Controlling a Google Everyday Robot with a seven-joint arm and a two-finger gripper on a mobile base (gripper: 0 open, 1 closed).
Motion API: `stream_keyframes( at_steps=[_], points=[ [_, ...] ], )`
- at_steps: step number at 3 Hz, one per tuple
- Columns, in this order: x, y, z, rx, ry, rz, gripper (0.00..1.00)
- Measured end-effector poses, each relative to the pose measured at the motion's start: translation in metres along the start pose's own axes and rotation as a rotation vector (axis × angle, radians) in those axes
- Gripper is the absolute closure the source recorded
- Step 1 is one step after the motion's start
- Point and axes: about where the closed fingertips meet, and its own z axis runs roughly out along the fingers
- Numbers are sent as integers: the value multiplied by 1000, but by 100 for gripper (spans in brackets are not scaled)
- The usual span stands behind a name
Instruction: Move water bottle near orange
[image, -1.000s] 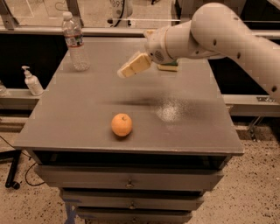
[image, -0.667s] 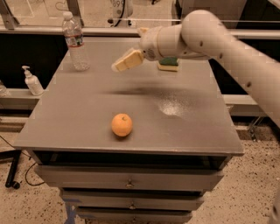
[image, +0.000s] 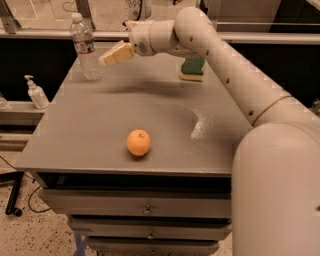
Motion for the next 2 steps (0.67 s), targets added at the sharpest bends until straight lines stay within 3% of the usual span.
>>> stream_keyframes(
  at_steps=[2],
  points=[
    [-16,36,57,-158,-45,86,0]
  ],
)
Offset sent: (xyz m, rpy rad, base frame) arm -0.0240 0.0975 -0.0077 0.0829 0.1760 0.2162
